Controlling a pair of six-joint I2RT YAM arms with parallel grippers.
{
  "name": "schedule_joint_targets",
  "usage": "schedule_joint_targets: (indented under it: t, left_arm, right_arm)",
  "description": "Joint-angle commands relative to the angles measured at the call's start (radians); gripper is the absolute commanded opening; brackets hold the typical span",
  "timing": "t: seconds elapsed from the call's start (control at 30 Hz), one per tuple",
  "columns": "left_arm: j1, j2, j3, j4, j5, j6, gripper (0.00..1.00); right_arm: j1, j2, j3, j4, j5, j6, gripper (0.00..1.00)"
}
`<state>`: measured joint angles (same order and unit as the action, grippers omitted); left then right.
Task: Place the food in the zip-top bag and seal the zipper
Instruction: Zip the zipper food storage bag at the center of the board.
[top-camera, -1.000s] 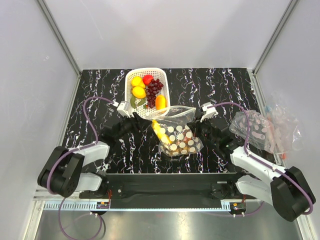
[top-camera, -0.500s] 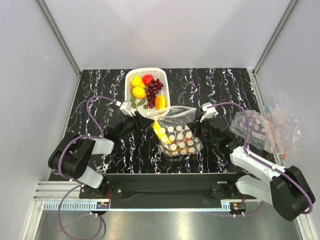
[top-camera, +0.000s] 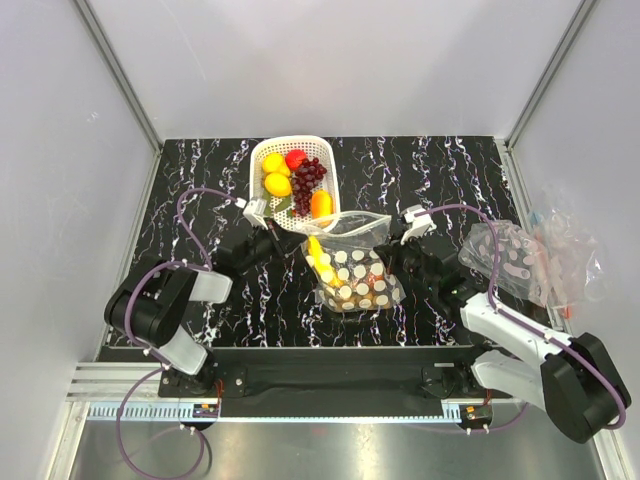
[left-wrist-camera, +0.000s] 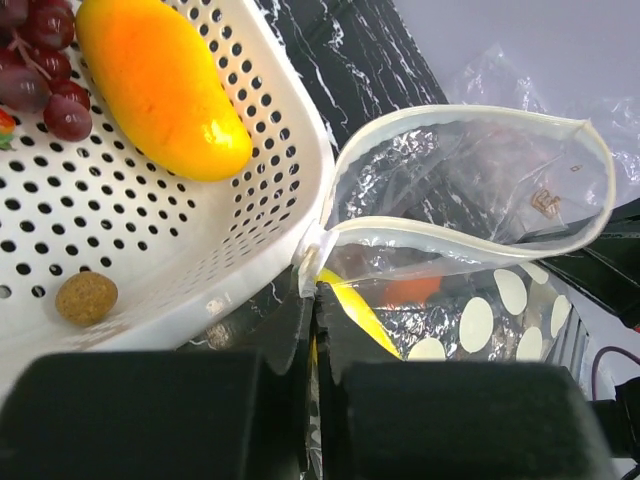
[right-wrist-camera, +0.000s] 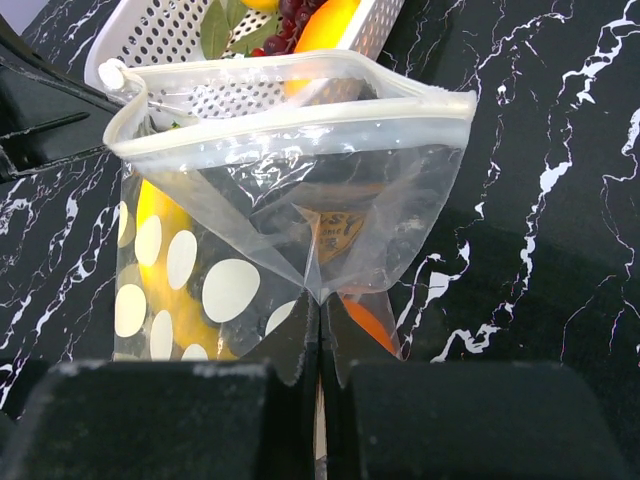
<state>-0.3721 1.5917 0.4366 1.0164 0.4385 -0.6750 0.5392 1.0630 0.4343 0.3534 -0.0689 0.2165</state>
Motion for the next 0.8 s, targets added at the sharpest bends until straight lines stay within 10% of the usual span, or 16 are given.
schedule_joint_targets:
  t: [0.0,0.1,0.23,0.33,0.77]
  left_arm:
    - [0.007,-0.007,0.021,0.140,0.019,0.020,0.00]
    - [0.007,-0.053,0.014,0.146,0.058,0.034,0.00]
    - [0.004,-0.110,0.033,0.126,0.123,0.055,0.00]
    - [-0.004,-0.140,0.080,0.085,0.181,0.093,0.00]
    - [-0.007,-0.133,0.361,-0.102,0.410,0.184,0.00]
  right_arm:
    - [-0.004,-0.032,0.003,0.003,0.011,0.004,0.00]
    - [-0.004,-0.075,0.003,-0.008,-0.023,0.009,0.03]
    - [-0.004,-0.175,0.043,-0.115,-0.037,0.018,0.57]
    - [-0.002,-0.289,0.109,-0.252,-0.063,-0.003,0.73]
    - [-0.004,-0.126,0.592,-0.626,-0.318,-0.187,0.58]
